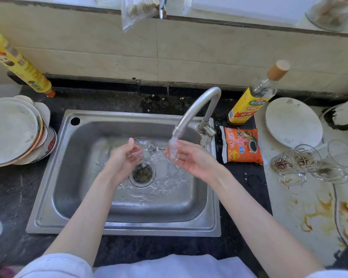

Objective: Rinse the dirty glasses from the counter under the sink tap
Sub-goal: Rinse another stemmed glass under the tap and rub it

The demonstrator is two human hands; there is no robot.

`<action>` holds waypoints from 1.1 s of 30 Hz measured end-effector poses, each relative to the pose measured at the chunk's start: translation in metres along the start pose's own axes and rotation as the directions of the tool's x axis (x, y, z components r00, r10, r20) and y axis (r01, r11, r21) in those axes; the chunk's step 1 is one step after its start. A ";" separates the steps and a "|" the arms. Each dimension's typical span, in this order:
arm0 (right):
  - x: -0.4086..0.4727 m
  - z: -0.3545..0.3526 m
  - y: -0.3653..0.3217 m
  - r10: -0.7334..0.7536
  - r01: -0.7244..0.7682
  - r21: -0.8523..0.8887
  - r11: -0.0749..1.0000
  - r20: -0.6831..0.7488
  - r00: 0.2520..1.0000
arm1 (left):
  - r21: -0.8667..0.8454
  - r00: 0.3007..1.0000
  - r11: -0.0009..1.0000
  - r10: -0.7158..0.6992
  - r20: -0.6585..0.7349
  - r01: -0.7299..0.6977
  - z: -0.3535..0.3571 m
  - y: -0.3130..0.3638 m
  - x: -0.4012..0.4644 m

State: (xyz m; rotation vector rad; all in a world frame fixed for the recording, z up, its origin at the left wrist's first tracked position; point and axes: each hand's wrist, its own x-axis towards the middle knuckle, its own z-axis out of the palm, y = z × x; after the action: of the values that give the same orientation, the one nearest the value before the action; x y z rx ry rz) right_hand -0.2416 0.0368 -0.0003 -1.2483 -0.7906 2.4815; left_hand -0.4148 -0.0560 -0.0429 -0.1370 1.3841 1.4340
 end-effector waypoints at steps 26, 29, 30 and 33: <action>0.017 -0.040 0.043 0.354 -0.302 0.258 0.918 -0.188 0.916 | 0.560 0.502 0.020 0.472 0.725 -0.828 0.041 -0.024 -0.033; 0.024 -0.048 0.030 0.318 -0.227 0.324 0.919 -0.265 0.910 | 0.582 0.534 0.035 0.447 0.717 -0.812 0.041 -0.026 -0.032; 0.028 -0.053 0.024 0.288 -0.162 0.385 0.909 -0.298 0.910 | 0.592 0.545 0.039 0.441 0.713 -0.805 0.041 -0.027 -0.031; 0.039 -0.062 0.004 0.197 0.010 0.478 0.878 -0.381 0.903 | 0.604 0.553 0.027 0.437 0.710 -0.797 0.040 -0.030 -0.030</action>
State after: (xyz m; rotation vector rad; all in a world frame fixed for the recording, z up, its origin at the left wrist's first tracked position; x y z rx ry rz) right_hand -0.2149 0.0733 -0.0584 -1.5629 -0.0063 2.1509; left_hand -0.3586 -0.0512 -0.0282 1.6712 1.8261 0.9744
